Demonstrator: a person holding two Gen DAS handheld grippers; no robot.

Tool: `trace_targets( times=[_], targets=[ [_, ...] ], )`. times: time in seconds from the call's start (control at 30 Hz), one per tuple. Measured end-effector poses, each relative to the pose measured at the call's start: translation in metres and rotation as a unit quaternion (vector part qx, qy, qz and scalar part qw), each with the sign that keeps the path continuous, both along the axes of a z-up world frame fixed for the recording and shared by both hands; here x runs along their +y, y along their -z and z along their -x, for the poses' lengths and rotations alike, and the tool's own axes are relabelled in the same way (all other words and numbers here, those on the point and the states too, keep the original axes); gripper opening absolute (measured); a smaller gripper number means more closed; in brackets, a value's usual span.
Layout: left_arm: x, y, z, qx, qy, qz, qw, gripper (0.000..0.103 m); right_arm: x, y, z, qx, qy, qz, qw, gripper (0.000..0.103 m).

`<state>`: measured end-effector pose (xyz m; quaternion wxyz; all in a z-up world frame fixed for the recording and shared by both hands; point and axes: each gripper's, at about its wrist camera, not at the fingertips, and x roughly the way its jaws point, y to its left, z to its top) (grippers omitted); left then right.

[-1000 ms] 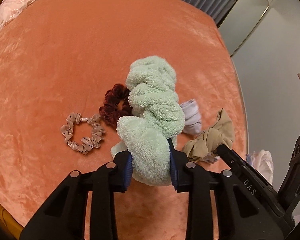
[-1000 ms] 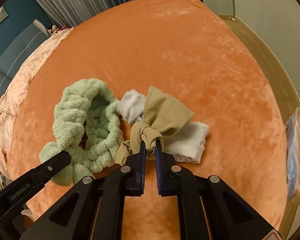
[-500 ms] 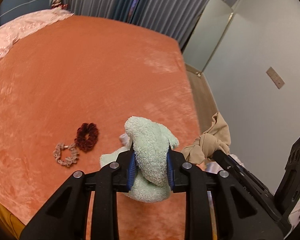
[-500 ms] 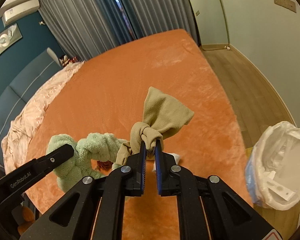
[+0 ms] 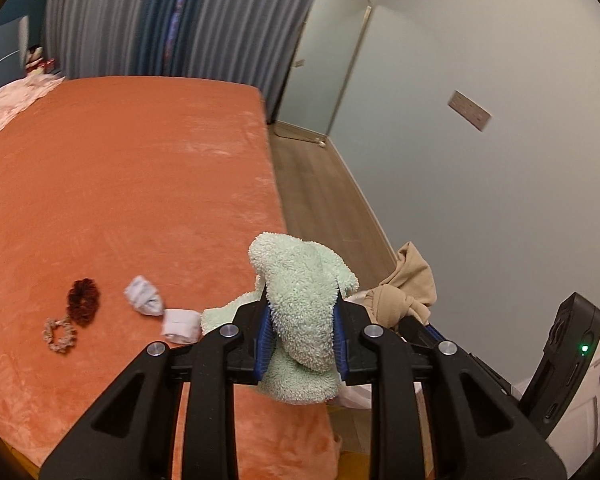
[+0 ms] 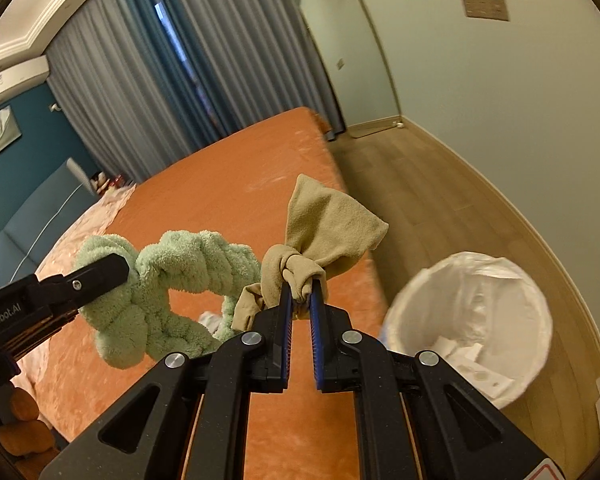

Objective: Collect trash
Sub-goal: 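Carry towel and beige sock over the wastebasket and open both grippers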

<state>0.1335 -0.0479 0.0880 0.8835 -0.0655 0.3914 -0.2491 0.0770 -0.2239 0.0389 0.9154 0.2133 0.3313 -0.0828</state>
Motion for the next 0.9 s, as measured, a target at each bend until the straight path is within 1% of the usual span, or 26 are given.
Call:
trace_targets(
  times=[0.13,0.27,0.43,0.5,0.6,0.63,0.67,0.73,0.9],
  targets=[
    [-0.041,0.002,0.008,0.000,0.035,-0.006,0.9994,0.024,-0.039,0.005,0.023,0.000,0.034,-0.005,0.999,0.008],
    [-0.077,0.010,0.014,0.008,0.061,-0.006,0.9981,0.024,-0.067,0.014,0.042,0.005,0.061,-0.010,0.998,0.008],
    [-0.116,0.024,0.018,0.019,0.086,-0.017,0.9959,0.024,-0.091,0.027,0.058,0.013,0.086,-0.020,0.996,0.008],
    [-0.127,0.028,0.021,0.011,0.099,-0.015,0.9950,0.026,-0.098,0.032,0.063,0.017,0.094,-0.023,0.995,0.008],
    [-0.135,0.030,0.023,0.003,0.095,-0.009,0.9954,0.037,-0.107,0.039,0.068,0.022,0.102,-0.027,0.994,0.008],
    [-0.135,0.030,0.024,0.000,0.091,-0.008,0.9958,0.047,-0.108,0.040,0.067,0.024,0.103,-0.027,0.994,0.008],
    [-0.136,0.029,0.024,-0.004,0.087,-0.009,0.9962,0.050,-0.111,0.041,0.066,0.025,0.104,-0.028,0.994,0.008],
    [-0.138,0.028,0.024,-0.014,0.083,-0.019,0.9963,0.050,-0.113,0.044,0.067,0.028,0.107,-0.029,0.993,0.008],
    [-0.136,0.034,0.022,-0.013,0.077,-0.036,0.9963,0.050,-0.117,0.045,0.062,0.029,0.109,-0.034,0.993,0.008]
  ],
)
